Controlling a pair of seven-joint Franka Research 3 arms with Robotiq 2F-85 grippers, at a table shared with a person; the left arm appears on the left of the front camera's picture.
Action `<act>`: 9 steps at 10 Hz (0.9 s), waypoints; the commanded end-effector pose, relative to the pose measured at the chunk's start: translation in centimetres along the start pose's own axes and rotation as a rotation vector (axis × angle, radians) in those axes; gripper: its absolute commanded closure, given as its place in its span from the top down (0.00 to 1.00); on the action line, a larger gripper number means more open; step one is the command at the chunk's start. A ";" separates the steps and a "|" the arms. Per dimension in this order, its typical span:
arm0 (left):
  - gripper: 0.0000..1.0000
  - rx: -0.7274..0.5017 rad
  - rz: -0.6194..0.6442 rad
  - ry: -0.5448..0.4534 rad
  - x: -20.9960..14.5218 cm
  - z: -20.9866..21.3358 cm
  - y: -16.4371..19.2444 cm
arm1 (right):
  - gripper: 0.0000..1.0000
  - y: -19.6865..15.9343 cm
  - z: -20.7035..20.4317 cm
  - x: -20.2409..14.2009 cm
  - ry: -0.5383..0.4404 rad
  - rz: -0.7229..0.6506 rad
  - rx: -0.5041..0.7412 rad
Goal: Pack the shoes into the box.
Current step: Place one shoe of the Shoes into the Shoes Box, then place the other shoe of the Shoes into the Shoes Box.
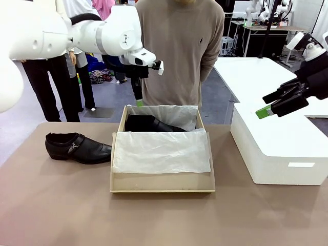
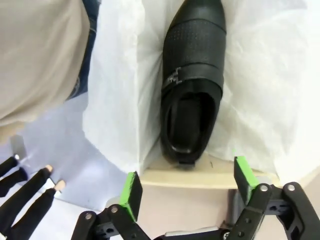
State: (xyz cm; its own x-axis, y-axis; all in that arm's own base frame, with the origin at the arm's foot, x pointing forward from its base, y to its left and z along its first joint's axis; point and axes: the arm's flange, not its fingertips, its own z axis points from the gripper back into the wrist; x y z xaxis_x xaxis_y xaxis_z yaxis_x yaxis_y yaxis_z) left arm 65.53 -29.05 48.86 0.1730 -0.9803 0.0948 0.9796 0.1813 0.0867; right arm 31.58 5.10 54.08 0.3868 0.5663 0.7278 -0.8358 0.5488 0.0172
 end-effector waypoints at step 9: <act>0.86 0.000 -0.006 0.007 -0.8 1.3 0.0 | 1.00 -0.1 -0.1 0.1 -0.016 0.008 0.011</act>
State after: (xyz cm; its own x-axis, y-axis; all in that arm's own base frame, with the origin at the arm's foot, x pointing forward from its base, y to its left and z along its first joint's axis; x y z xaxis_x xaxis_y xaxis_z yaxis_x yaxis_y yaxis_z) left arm 65.18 -28.35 49.69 0.1525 -0.9845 0.0870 0.9840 0.1595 0.0800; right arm 31.57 5.11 54.08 0.3865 0.5666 0.7278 -0.8359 0.5486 0.0167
